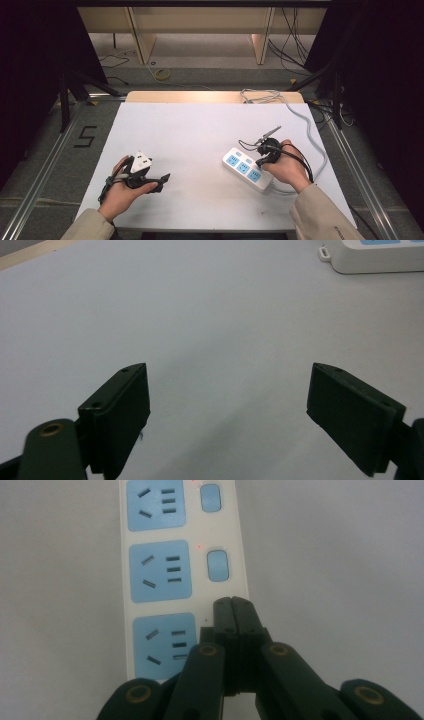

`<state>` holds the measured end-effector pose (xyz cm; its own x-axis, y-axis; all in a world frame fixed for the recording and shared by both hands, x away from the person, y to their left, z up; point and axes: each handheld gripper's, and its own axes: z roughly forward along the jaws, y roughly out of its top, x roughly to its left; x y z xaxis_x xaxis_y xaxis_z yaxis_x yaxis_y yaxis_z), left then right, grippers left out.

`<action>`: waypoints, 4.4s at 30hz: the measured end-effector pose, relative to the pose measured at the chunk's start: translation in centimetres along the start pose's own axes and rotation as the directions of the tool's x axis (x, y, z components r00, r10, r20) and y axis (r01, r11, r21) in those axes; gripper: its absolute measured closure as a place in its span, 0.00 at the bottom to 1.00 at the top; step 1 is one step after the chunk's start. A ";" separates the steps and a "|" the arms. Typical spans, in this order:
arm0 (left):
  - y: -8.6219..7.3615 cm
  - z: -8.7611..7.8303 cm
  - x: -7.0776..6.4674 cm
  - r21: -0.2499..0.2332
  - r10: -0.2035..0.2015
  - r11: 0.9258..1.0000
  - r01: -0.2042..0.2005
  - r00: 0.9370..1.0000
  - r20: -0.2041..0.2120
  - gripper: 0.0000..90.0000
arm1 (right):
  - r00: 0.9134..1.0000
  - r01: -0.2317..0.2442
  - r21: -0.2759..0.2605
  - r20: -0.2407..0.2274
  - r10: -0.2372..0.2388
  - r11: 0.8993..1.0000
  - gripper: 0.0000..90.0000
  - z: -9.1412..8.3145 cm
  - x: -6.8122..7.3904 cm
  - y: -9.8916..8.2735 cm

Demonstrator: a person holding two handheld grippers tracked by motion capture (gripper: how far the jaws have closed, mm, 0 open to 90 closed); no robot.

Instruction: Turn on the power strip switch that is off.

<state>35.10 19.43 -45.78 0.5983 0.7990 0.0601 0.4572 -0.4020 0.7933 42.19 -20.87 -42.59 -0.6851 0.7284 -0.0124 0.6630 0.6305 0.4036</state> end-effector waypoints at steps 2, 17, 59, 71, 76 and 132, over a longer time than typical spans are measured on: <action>0.0 0.0 0.0 0.001 0.000 1.000 0.000 1.000 0.000 0.19 | 1.000 0.004 0.002 -0.001 -0.004 1.000 1.00 0.1 0.0 0.0; 0.0 0.0 0.0 0.000 -0.001 1.000 0.001 1.000 0.001 0.19 | 1.000 0.010 0.020 0.006 -0.010 1.000 1.00 0.3 0.1 0.1; 0.0 0.0 -0.1 0.001 0.000 1.000 0.000 1.000 0.002 0.19 | 0.999 -0.039 0.038 -0.002 0.039 0.999 1.00 0.7 -0.1 0.0; 0.0 0.0 -0.1 0.001 0.001 1.000 -0.001 1.000 0.004 0.19 | 0.999 -0.033 0.023 0.000 0.033 0.999 1.00 0.5 0.0 -0.2; 0.0 0.0 -0.1 0.002 0.001 1.000 -0.001 1.000 0.004 0.19 | 0.999 -0.046 0.004 -0.003 0.046 0.999 1.00 0.4 -0.2 -0.4; -0.2 -0.1 0.0 0.010 -0.004 1.000 0.003 1.000 0.009 0.19 | 0.991 -0.127 -0.276 -0.007 0.130 0.953 0.73 -3.1 -1.7 -5.8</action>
<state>34.99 19.50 -45.87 0.6025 0.7964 0.0519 0.4660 -0.4039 0.7872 38.57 -26.55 -42.12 -0.5950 0.8024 0.0467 0.6354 0.4340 0.6387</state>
